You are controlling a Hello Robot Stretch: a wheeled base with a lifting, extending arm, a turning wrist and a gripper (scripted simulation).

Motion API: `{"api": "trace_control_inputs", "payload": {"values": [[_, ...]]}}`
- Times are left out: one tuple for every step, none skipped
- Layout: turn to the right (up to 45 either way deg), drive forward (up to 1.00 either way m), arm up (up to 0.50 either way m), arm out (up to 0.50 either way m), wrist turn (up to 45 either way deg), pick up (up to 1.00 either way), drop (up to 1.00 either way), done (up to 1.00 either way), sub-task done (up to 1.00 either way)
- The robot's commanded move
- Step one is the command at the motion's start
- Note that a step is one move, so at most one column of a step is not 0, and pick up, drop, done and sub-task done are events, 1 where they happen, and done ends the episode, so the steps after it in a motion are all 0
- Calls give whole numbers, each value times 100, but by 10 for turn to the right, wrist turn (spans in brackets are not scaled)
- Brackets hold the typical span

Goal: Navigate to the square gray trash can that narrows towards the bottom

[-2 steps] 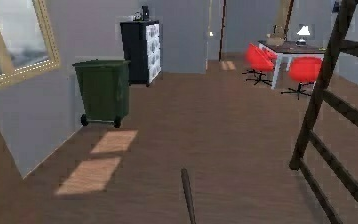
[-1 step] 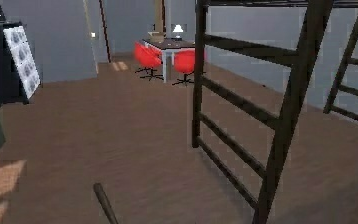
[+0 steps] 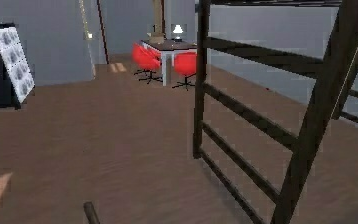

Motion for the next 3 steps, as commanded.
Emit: {"api": "trace_control_inputs", "payload": {"values": [[90,0,0,0,0,0,0,0,0],[30,0,0,0,0,0,0,0,0],[0,50,0,0,0,0,0,0,0]]}}
